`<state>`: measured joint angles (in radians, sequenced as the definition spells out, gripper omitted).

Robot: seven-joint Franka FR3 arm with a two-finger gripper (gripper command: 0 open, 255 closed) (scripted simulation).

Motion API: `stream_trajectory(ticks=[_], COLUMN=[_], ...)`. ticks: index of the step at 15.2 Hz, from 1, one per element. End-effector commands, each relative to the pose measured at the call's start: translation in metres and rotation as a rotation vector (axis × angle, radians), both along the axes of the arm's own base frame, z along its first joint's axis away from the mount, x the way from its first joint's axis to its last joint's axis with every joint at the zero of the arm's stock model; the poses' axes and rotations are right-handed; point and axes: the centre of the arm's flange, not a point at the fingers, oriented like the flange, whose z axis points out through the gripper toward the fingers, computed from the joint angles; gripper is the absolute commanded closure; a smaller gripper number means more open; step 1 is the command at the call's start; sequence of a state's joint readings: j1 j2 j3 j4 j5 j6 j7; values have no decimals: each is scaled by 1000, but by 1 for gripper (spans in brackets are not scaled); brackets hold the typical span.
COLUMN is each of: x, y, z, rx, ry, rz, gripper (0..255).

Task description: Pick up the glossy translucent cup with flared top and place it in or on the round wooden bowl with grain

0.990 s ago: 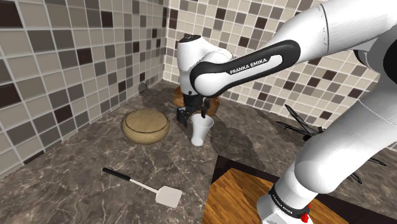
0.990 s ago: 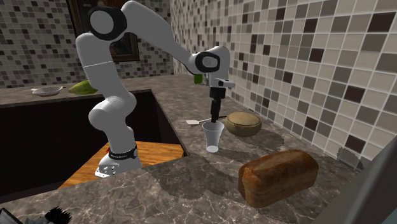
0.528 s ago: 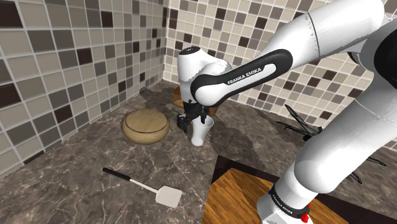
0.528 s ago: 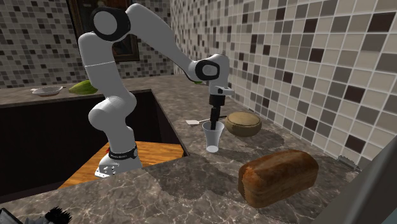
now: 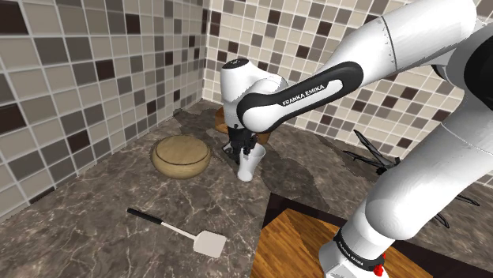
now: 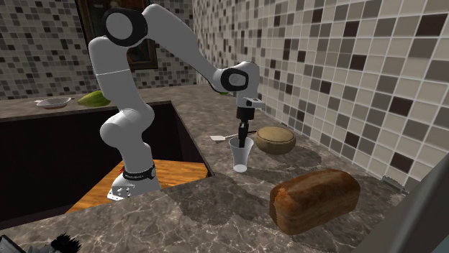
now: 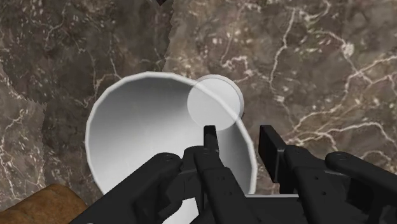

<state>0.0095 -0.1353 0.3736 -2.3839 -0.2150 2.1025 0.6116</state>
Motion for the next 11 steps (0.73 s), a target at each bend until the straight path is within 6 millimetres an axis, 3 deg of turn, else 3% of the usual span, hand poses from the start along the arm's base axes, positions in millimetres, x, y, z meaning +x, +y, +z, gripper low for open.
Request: stream_trajectory(ticks=[1, 8, 11], x=[0, 0, 0], y=[0, 0, 0], z=[0, 0, 16], rx=[0, 0, 0], ry=[0, 0, 0], rz=[0, 0, 0], gripper=[255, 255, 255])
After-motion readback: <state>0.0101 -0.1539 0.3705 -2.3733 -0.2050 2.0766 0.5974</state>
